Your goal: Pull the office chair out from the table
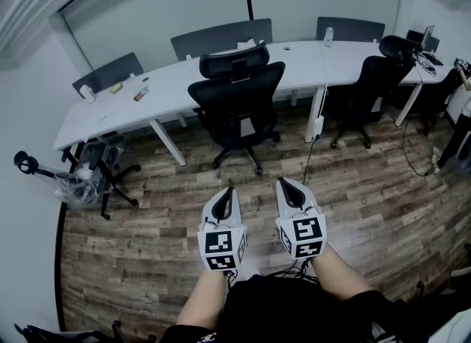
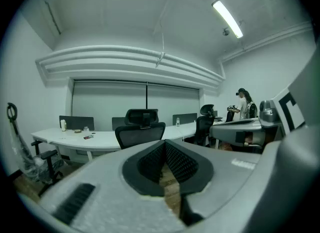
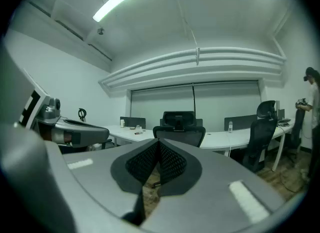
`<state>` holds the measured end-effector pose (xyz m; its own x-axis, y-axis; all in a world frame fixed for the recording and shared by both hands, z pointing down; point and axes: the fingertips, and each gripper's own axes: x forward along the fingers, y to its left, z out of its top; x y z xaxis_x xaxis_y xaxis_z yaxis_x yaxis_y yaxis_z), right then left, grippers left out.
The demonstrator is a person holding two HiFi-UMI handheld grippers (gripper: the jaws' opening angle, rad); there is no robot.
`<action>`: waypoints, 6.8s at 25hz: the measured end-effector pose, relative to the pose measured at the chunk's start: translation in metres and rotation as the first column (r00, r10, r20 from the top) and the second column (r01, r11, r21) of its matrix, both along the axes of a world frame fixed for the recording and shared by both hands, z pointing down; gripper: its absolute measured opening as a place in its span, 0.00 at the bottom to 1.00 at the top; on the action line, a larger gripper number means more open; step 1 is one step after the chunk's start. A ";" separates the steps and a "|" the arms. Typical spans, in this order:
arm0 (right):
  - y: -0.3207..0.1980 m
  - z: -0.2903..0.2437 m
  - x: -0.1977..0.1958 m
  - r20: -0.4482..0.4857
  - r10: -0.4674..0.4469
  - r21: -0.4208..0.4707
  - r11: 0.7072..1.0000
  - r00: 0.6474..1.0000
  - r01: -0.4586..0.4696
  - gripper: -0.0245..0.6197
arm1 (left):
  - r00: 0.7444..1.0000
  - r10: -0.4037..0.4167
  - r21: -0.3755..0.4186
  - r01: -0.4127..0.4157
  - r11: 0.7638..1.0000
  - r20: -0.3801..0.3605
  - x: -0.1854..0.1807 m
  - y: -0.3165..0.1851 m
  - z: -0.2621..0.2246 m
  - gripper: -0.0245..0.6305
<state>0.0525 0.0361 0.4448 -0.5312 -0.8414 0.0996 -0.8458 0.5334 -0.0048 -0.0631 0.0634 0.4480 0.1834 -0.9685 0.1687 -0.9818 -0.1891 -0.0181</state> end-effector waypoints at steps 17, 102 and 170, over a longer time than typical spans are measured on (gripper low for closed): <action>-0.042 -0.002 -0.024 0.028 0.039 0.007 0.999 0.999 -0.039 0.05 | 0.999 0.006 -0.012 -0.006 1.000 0.035 -0.029 -0.045 0.003 0.05; -0.694 0.108 -0.005 -0.887 -0.299 -0.209 0.939 0.353 0.272 0.38 | 0.544 0.403 -0.453 -0.047 0.890 0.736 -0.257 -0.596 0.111 0.37; -0.336 0.121 0.070 -0.865 -0.188 -0.222 0.975 0.465 -0.020 0.40 | 0.475 0.447 -0.351 -0.281 0.893 0.758 -0.198 -0.303 0.116 0.36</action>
